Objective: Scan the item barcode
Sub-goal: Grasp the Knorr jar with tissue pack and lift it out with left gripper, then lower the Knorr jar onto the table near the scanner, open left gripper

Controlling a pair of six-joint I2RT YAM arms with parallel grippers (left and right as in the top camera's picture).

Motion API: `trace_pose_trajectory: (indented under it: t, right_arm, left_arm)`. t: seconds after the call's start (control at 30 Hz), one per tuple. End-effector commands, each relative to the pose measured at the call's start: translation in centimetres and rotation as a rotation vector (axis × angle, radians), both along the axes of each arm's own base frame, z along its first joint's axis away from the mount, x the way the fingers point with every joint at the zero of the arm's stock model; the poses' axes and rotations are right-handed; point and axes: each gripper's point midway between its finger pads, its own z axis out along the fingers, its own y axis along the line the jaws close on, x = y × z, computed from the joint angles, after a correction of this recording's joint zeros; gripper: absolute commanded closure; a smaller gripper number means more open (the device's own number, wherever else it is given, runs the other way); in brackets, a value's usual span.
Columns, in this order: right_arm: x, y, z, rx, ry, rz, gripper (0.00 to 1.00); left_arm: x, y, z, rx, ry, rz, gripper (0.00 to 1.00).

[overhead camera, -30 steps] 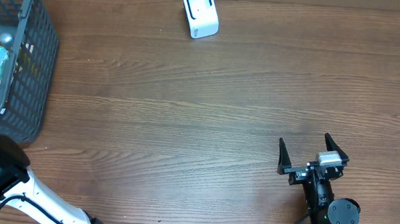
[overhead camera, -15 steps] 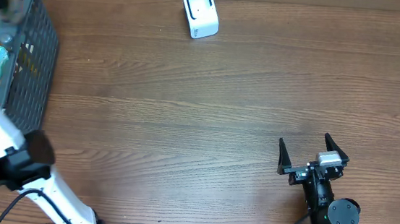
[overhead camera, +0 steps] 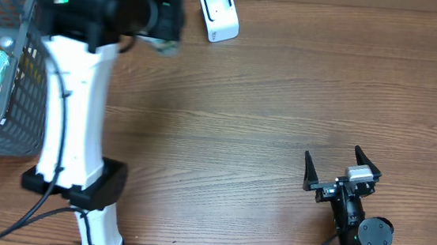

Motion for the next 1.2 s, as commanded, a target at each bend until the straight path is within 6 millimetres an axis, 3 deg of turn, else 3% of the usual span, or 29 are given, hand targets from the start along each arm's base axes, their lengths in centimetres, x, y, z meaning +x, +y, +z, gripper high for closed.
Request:
trace_pose_trajectory:
  t: [0.0, 0.1, 0.33, 0.47, 0.6, 0.9, 1.17]
  right_arm:
    - [0.0, 0.1, -0.2, -0.001, -0.002, 0.002, 0.0]
    - [0.0, 0.1, -0.2, -0.001, -0.002, 0.003, 0.0]
    - [0.0, 0.1, -0.2, -0.001, -0.002, 0.003, 0.0]
    - [0.0, 0.1, -0.2, -0.001, -0.002, 0.003, 0.0]
    - [0.0, 0.1, -0.2, -0.001, -0.002, 0.003, 0.0]
    - [0.0, 0.1, -0.2, -0.001, -0.002, 0.002, 0.0]
    - [0.0, 0.1, -0.2, -0.001, -0.002, 0.003, 0.0]
  left_arm:
    - [0.6, -4.2, -3.0, -0.027, 0.082, 0.02, 0.57]
    - [0.0, -9.3, -7.3, -0.011, 0.192, -0.023, 0.56]
    - [-1.3, -17.4, -15.0, 0.053, 0.322, -0.114, 0.55]
    - [-2.6, -21.7, -17.7, 0.086, 0.321, -0.182, 0.58]
    - [-3.1, -24.4, -18.5, 0.131, 0.243, -0.184, 0.57]
    - [-4.1, -26.7, -18.6, 0.123, 0.171, -0.061, 0.55]
    - [-3.1, -25.0, -18.8, 0.139, 0.188, -0.027, 0.56]
